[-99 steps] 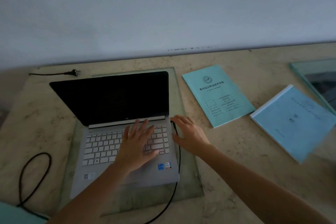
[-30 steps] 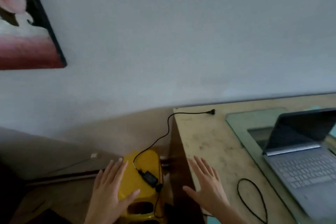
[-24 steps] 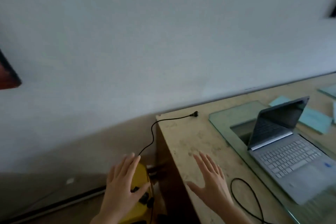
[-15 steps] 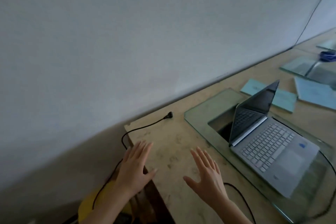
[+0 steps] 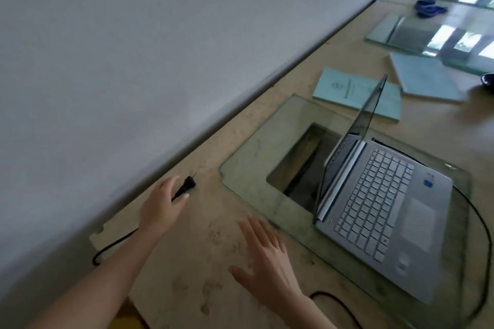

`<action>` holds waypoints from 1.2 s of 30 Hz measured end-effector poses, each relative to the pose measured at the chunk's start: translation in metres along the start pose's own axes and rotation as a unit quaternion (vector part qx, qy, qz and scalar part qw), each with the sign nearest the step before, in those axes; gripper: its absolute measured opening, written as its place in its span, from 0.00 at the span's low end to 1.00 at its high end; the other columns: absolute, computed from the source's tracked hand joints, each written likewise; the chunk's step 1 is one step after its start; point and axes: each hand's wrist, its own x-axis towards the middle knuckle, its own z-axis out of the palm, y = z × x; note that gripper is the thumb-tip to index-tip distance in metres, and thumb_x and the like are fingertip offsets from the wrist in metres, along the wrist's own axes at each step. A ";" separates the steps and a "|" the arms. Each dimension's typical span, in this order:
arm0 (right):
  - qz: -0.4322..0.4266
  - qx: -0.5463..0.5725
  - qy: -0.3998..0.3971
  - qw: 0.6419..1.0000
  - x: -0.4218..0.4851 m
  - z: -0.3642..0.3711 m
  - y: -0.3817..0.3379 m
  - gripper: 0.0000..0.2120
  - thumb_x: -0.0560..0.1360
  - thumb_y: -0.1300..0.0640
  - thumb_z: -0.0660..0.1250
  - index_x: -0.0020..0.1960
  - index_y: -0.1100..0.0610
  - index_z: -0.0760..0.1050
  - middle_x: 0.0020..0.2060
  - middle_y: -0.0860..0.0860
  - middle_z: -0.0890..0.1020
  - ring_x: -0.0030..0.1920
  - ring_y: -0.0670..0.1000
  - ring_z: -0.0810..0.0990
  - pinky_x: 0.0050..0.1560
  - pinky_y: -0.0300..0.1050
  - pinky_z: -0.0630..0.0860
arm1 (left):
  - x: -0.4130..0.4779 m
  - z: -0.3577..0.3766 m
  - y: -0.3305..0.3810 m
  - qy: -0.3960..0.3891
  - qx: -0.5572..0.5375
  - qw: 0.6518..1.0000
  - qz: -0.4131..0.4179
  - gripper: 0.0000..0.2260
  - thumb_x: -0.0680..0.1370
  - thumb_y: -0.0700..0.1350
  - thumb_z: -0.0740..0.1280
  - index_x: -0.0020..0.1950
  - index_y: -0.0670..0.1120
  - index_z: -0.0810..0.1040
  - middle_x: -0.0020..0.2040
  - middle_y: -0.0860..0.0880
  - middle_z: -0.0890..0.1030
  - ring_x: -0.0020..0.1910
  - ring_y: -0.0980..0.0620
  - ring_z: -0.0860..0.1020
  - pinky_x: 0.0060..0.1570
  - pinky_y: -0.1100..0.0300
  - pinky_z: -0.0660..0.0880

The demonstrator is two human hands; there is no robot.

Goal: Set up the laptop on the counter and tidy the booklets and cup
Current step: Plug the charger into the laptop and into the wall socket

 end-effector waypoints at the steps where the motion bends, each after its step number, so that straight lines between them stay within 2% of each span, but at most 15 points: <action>1: 0.001 0.001 0.002 1.000 0.002 0.001 0.004 0.41 0.67 0.33 0.59 0.72 0.35 0.39 0.77 0.41 0.47 0.77 0.47 0.44 0.73 0.51 0.50 | 0.010 0.006 0.001 0.001 -0.010 1.000 -0.009 0.22 0.74 0.50 0.68 0.67 0.48 0.71 0.66 0.47 0.75 0.62 0.46 0.75 0.55 0.51 0.74; 4: 0.005 -0.007 0.009 1.000 0.004 0.002 0.013 0.40 0.68 0.35 0.60 0.73 0.38 0.42 0.77 0.41 0.48 0.77 0.46 0.43 0.74 0.50 0.49 | 0.028 0.023 0.008 0.012 -0.042 0.999 -0.033 0.17 0.73 0.48 0.70 0.61 0.46 0.75 0.57 0.45 0.80 0.54 0.44 0.79 0.50 0.51 0.76; 8: 0.010 0.002 0.012 1.000 0.004 0.004 0.019 0.41 0.68 0.35 0.60 0.72 0.36 0.40 0.77 0.39 0.46 0.73 0.38 0.38 0.74 0.49 0.48 | 0.026 0.036 0.010 0.050 -0.101 0.993 -0.047 0.11 0.72 0.45 0.72 0.53 0.45 0.79 0.51 0.44 0.82 0.49 0.44 0.79 0.47 0.54 0.75; 13: -0.011 -0.001 0.004 1.000 0.004 0.007 0.010 0.39 0.69 0.35 0.58 0.73 0.36 0.39 0.77 0.39 0.44 0.72 0.38 0.34 0.74 0.46 0.46 | 0.000 0.033 0.000 0.092 -0.210 0.969 -0.088 0.14 0.71 0.43 0.74 0.54 0.43 0.78 0.48 0.49 0.82 0.46 0.52 0.79 0.47 0.60 0.72; 15: -0.020 0.002 0.004 1.000 0.005 0.009 0.000 0.39 0.69 0.34 0.57 0.73 0.36 0.41 0.77 0.40 0.45 0.73 0.39 0.36 0.73 0.45 0.44 | -0.014 0.025 -0.005 0.098 -0.231 0.963 -0.094 0.11 0.71 0.42 0.74 0.51 0.43 0.78 0.46 0.50 0.82 0.45 0.52 0.79 0.45 0.61 0.72; 18: -0.039 0.008 -0.005 0.999 0.006 0.015 -0.022 0.39 0.69 0.35 0.58 0.73 0.36 0.41 0.77 0.40 0.47 0.76 0.44 0.40 0.74 0.46 0.46 | -0.038 0.005 -0.019 0.115 -0.274 0.948 -0.117 0.08 0.70 0.43 0.74 0.47 0.47 0.79 0.43 0.50 0.82 0.41 0.53 0.80 0.40 0.63 0.73; 21: -0.068 0.010 -0.011 0.998 0.006 0.020 -0.051 0.39 0.70 0.36 0.59 0.73 0.36 0.41 0.77 0.40 0.48 0.76 0.44 0.43 0.74 0.49 0.49 | -0.068 -0.022 -0.038 0.149 -0.307 0.930 -0.140 0.07 0.69 0.46 0.74 0.42 0.54 0.76 0.40 0.56 0.81 0.40 0.58 0.79 0.35 0.66 0.72; 23: -0.090 0.004 -0.019 0.996 0.003 0.024 -0.075 0.38 0.70 0.36 0.59 0.73 0.36 0.41 0.77 0.40 0.48 0.76 0.44 0.43 0.74 0.50 0.50 | -0.091 -0.044 -0.057 0.165 -0.327 0.918 -0.154 0.09 0.70 0.46 0.73 0.39 0.56 0.74 0.41 0.57 0.79 0.42 0.56 0.78 0.40 0.63 0.73; 25: -0.115 0.003 -0.026 0.993 -0.002 0.029 -0.100 0.37 0.71 0.35 0.58 0.73 0.36 0.41 0.77 0.40 0.48 0.76 0.44 0.43 0.75 0.50 0.50 | -0.116 -0.067 -0.077 0.167 -0.358 0.903 -0.169 0.10 0.72 0.42 0.72 0.39 0.54 0.72 0.40 0.52 0.78 0.43 0.48 0.77 0.44 0.53 0.73; 27: -0.147 0.000 -0.032 0.989 -0.008 0.035 -0.125 0.36 0.71 0.35 0.57 0.74 0.37 0.42 0.77 0.41 0.49 0.76 0.45 0.43 0.75 0.52 0.52 | -0.145 -0.091 -0.097 0.190 -0.367 0.893 -0.176 0.12 0.73 0.38 0.71 0.37 0.51 0.71 0.37 0.49 0.77 0.40 0.45 0.75 0.41 0.49 0.72; 30: -0.192 -0.014 -0.038 0.980 -0.025 0.045 -0.165 0.36 0.73 0.37 0.57 0.75 0.39 0.43 0.77 0.43 0.50 0.77 0.46 0.44 0.75 0.52 0.53 | -0.195 -0.126 -0.135 0.234 -0.367 0.883 -0.176 0.11 0.73 0.37 0.70 0.37 0.47 0.71 0.37 0.46 0.78 0.35 0.46 0.76 0.32 0.67 0.73; 31: -0.205 -0.022 -0.037 0.978 -0.032 0.050 -0.178 0.36 0.73 0.36 0.57 0.75 0.40 0.43 0.77 0.43 0.50 0.77 0.46 0.44 0.76 0.52 0.53 | -0.214 -0.138 -0.149 0.236 -0.368 0.883 -0.173 0.09 0.74 0.38 0.70 0.38 0.46 0.72 0.38 0.44 0.79 0.33 0.46 0.76 0.29 0.68 0.73; 34: -0.233 -0.037 -0.046 0.971 -0.050 0.062 -0.213 0.36 0.73 0.35 0.55 0.76 0.41 0.44 0.77 0.44 0.49 0.76 0.45 0.42 0.76 0.49 0.49 | -0.269 -0.165 -0.187 0.239 -0.344 0.889 -0.185 0.07 0.74 0.41 0.70 0.41 0.41 0.73 0.39 0.43 0.80 0.28 0.44 0.76 0.29 0.55 0.74; 36: -0.256 -0.043 -0.057 0.964 -0.061 0.073 -0.238 0.36 0.72 0.34 0.55 0.75 0.40 0.43 0.77 0.43 0.49 0.74 0.42 0.40 0.75 0.48 0.48 | -0.307 -0.184 -0.212 0.265 -0.315 0.889 -0.200 0.07 0.74 0.41 0.70 0.41 0.41 0.73 0.37 0.44 0.80 0.27 0.44 0.76 0.28 0.54 0.74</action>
